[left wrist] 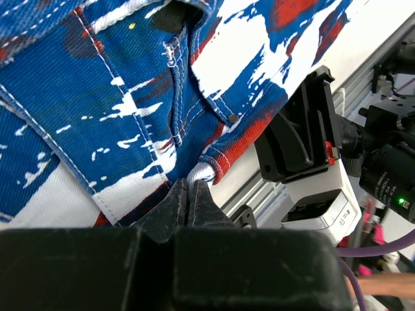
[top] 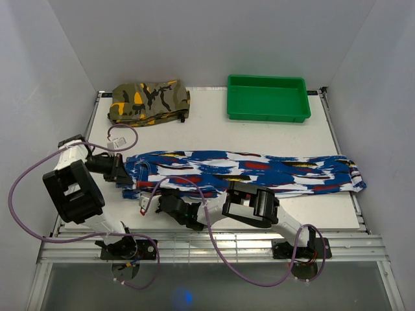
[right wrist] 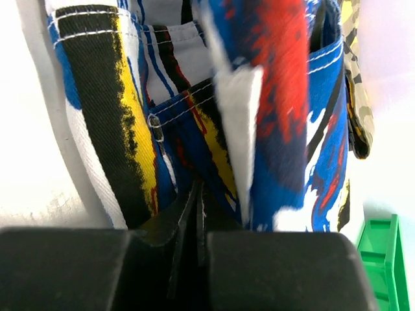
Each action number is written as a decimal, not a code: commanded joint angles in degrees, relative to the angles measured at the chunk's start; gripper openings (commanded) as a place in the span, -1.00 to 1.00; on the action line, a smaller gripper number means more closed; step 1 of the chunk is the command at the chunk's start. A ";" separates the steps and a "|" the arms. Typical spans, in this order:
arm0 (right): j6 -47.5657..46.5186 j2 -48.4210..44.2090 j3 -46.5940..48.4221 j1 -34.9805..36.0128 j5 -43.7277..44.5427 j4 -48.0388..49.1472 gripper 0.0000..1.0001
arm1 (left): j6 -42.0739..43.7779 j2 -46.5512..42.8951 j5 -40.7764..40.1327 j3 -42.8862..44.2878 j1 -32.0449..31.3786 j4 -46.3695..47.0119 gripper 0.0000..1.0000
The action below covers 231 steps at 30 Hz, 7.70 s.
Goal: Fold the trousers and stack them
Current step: Fold the trousers
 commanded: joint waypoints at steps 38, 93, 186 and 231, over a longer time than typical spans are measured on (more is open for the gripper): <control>13.71 -28.56 -5.91 -2.70 -24.88 -43.70 -0.11 | -17.91 14.75 -13.74 -6.03 4.41 21.89 -1.00; 15.21 -36.94 -14.61 -14.84 -22.87 -55.41 -0.59 | -14.83 15.01 -19.29 -3.82 8.02 20.13 -1.00; 26.81 -4.69 16.06 -12.56 -47.22 -65.17 -0.84 | -11.66 -0.02 -3.21 20.61 13.03 12.41 0.55; 16.79 -36.51 -6.88 -24.52 -36.68 -66.93 -0.37 | -21.33 6.66 -16.74 -10.15 1.43 31.21 -0.60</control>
